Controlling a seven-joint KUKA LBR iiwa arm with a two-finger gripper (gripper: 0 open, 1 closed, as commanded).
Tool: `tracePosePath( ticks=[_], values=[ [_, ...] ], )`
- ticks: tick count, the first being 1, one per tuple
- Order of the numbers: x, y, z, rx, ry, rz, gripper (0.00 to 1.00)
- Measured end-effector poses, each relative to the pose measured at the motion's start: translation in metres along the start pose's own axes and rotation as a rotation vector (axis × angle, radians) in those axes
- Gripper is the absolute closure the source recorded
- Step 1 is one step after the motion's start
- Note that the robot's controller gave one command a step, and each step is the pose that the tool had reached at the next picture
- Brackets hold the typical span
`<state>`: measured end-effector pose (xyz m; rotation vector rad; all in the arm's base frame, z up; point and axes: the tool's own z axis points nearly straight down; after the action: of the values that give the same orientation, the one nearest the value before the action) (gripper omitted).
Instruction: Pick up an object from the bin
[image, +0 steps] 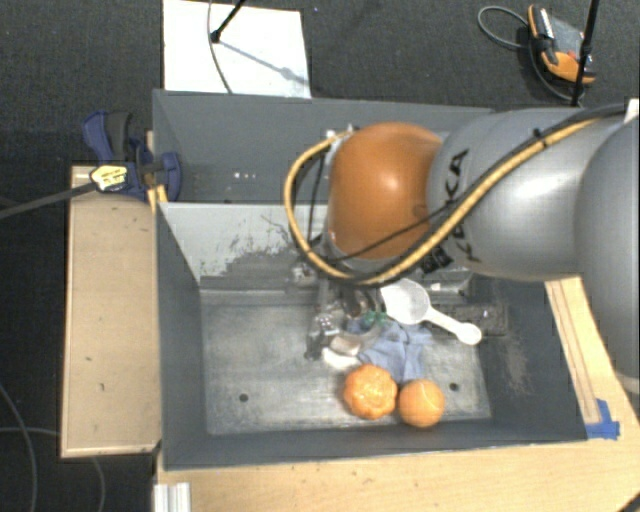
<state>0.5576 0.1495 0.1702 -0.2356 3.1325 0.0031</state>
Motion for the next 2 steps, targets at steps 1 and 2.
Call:
tracePosePath(
  ticks=[1, 2],
  values=[
    [-0.021, -0.03, 0.029, 0.002, -0.008, -0.167, 0.0],
    [0.018, -0.063, 0.08, -0.001, -0.011, -0.116, 0.0]
  ],
)
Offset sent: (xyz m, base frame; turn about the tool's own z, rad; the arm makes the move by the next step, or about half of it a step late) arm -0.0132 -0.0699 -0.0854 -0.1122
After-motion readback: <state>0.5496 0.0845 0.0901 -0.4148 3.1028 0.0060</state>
